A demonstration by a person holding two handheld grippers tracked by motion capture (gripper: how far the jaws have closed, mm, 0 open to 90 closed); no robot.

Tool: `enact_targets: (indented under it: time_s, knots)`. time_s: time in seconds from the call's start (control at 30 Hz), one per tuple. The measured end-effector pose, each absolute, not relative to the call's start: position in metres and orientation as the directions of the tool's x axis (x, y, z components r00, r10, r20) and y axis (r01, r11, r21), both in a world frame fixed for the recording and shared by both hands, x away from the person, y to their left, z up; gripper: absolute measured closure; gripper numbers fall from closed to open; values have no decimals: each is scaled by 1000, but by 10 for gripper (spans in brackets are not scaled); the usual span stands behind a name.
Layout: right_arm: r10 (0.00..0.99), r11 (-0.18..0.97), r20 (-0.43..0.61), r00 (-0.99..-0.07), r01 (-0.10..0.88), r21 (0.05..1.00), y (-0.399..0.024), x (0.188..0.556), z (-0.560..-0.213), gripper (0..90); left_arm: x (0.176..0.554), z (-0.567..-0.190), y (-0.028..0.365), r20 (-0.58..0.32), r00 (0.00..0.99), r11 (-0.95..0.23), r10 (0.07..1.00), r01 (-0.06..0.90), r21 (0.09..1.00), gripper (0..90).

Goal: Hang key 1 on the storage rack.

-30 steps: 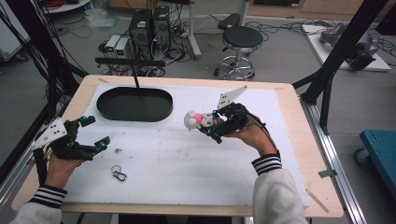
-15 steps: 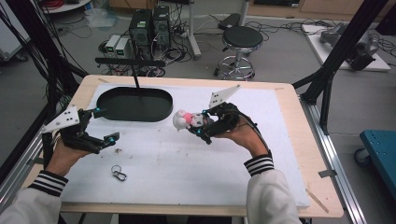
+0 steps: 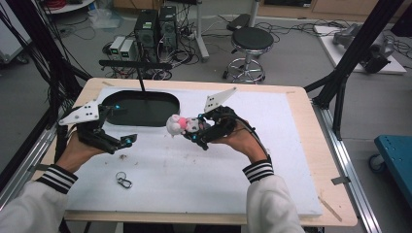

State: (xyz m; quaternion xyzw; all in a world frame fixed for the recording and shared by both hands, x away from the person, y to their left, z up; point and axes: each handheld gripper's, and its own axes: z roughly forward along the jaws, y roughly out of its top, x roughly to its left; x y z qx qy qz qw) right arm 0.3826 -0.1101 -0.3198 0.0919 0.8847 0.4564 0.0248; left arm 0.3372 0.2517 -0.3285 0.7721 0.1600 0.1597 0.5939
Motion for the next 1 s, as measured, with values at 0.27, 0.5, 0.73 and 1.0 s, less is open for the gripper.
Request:
enact_targets:
  time_s: [0.27, 0.5, 0.73, 1.0]
  knots:
    - [169, 572, 29, -985, 122, 811, -101, 380, -320, 429, 341, -325, 232, 57, 922, -267, 384, 52, 962, 19]
    - [162, 570, 37, -986, 124, 812, -94, 379, -320, 428, 346, -321, 215, 61, 941, -301, 333, 45, 953, 19]
    - [160, 576, 27, -987, 116, 810, -91, 380, -320, 428, 353, -318, 196, 45, 954, -325, 295, 55, 944, 20]
    - [152, 579, 26, -988, 111, 808, -90, 379, -321, 428, 355, -319, 181, 60, 963, -367, 263, 42, 929, 109]
